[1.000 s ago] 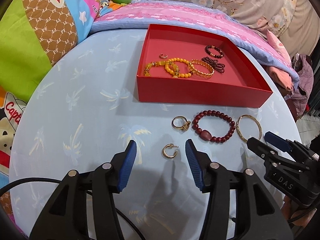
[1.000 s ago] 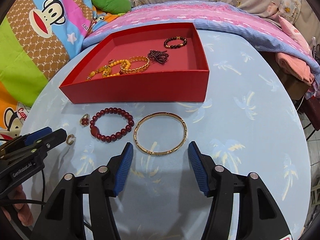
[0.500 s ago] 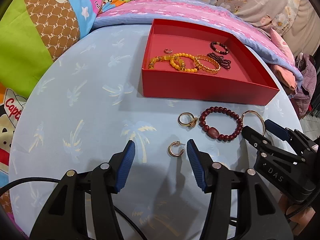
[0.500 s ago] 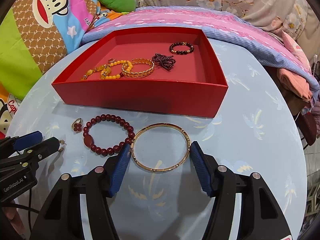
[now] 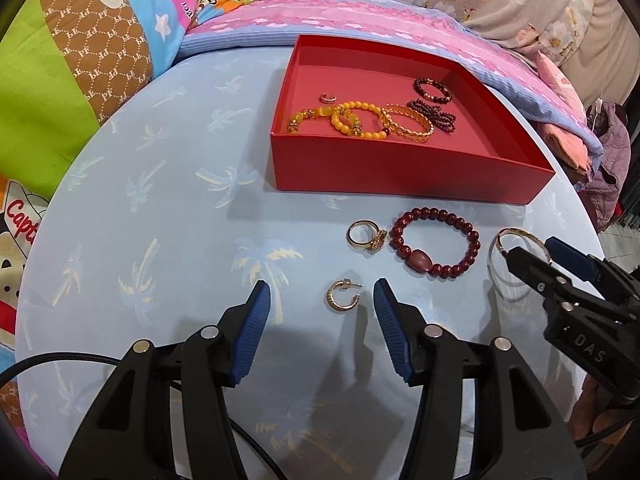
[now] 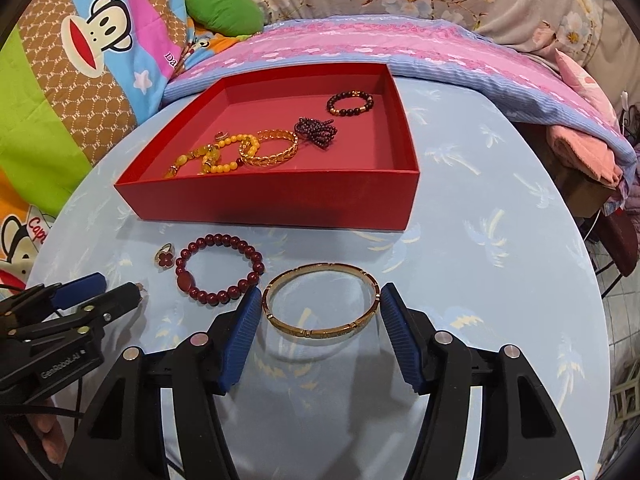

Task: Organize jewelry
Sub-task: 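Move the left tool to the dark red bracelet while the right tool approaches the thin bangle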

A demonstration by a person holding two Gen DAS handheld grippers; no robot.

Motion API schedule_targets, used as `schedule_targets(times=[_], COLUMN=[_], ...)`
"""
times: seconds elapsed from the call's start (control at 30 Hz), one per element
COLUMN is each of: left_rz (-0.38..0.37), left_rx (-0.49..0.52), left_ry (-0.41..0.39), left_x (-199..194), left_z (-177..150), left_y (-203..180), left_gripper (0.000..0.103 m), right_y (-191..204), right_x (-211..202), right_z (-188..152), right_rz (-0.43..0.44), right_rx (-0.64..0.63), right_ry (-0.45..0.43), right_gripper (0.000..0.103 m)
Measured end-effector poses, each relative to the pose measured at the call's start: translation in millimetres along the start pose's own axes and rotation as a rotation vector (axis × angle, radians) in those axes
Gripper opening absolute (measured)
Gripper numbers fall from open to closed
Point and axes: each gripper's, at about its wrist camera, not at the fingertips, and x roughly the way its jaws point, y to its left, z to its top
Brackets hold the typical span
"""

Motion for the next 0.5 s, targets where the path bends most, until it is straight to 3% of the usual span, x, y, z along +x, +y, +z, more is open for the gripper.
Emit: schedule_targets(times=[0.17,0.27,0.33,0.5], left_rz=[-0.002,0.006,-0.003,-0.032], left_rx=[0.026,0.038,0.043,0.031], left_ry=[0.007,0.003,0.003,0.013], left_x=[4.4,5.7,5.6,4.5], left_z=[-2.4,-3.1,-2.4,-0.2], left_y=[-7.1,-9.4,-9.3,-7.5], left_gripper=[0.050,0.042,0.029,0.025], right_y=[-1.1,-0.8,-1.2,-0.9], right_x=[-6.8,-7.7,-7.9,-8.4], right_z=[-1.6,-3.0,-4.2,-6.9], right_rz=[0.009,0.013,0.016,0.018], right_rx=[-0.001,-0.003,-0.002,-0.003], right_ry=[-0.003,0.001,0.004,0.008], right_gripper=[0.059,0.059,0.059,0.059])
